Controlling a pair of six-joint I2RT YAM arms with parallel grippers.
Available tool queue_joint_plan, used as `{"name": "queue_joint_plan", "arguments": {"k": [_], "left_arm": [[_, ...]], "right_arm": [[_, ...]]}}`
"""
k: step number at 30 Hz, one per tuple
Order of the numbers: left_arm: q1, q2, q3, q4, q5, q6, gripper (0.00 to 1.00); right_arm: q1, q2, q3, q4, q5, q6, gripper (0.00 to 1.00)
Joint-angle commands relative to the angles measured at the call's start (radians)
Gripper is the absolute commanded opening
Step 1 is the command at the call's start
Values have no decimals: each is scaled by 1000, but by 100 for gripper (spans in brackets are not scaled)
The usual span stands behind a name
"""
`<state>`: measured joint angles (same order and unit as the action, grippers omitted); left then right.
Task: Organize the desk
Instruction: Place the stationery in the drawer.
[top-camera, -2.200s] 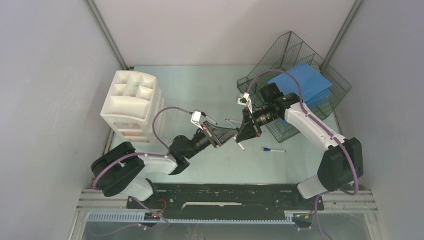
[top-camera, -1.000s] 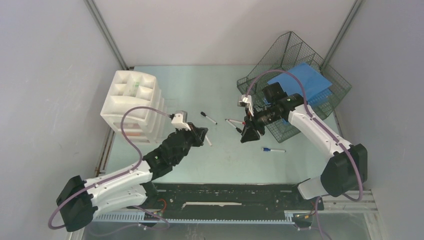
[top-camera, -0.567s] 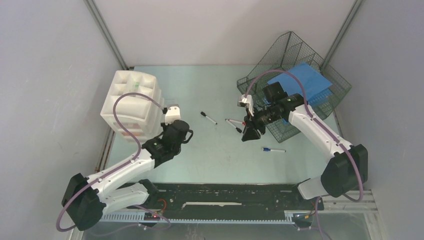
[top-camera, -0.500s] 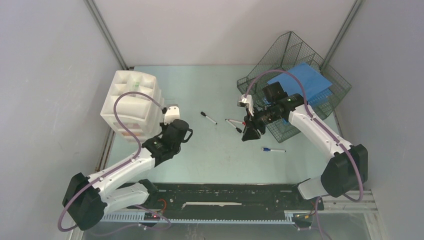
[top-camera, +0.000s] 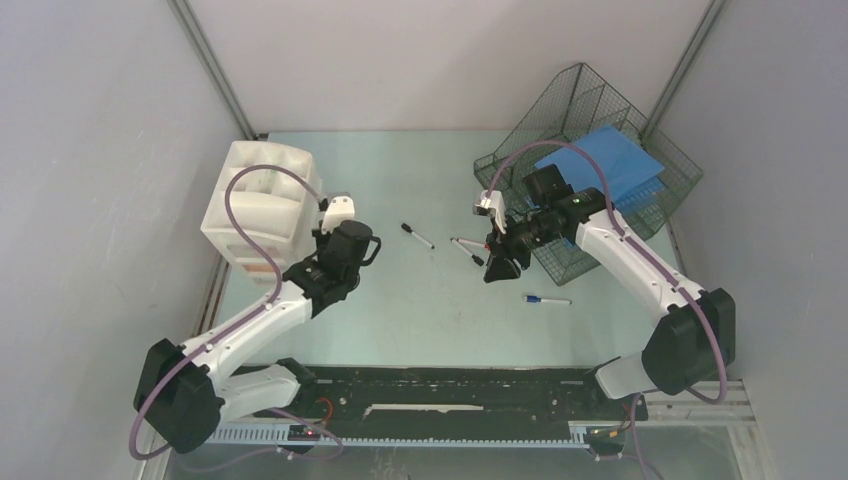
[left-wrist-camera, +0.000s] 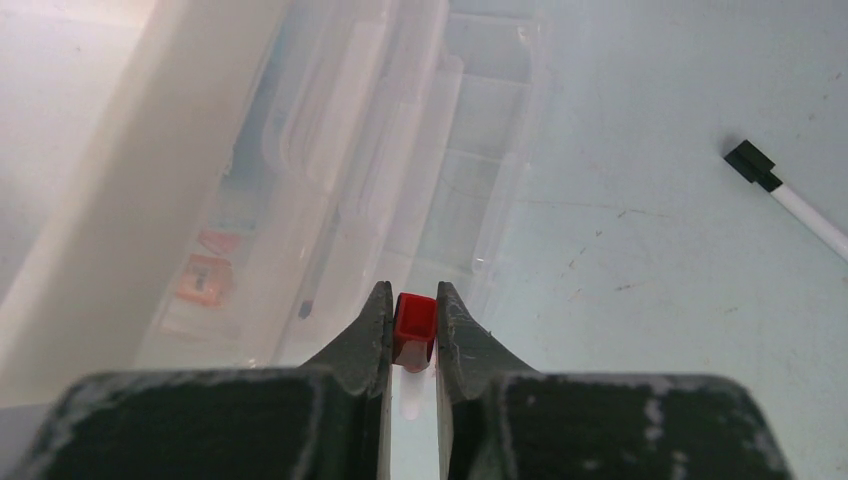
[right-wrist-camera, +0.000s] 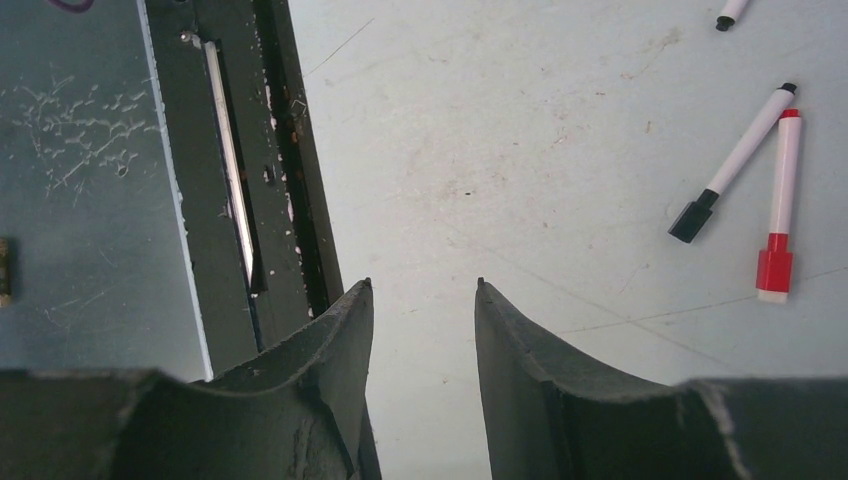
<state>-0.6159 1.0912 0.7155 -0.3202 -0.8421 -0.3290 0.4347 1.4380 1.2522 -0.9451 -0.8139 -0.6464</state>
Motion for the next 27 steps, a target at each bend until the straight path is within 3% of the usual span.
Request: {"name": "queue_joint_plan", "arguments": {"k": [1, 7, 9, 13, 18, 27], "left_arm": [[24, 25, 51, 54, -41, 63, 0], [58, 67, 48, 100, -36, 88, 5], [73, 84, 42, 119, -33, 90, 15], [91, 105, 25, 166, -37, 89, 46], [91, 82, 28, 160, -15, 82, 69], [91, -212, -79, 205, 359, 92, 87]], "right_arm": [[9, -14, 12, 14, 13, -18, 49], [9, -12, 12, 15, 20, -19, 49], [10, -11, 12, 15, 22, -19, 49], [12, -10, 12, 14, 28, -20, 49], [12, -7, 13, 14, 36, -22, 50], [33, -12, -10, 20, 103, -67, 48]]}}
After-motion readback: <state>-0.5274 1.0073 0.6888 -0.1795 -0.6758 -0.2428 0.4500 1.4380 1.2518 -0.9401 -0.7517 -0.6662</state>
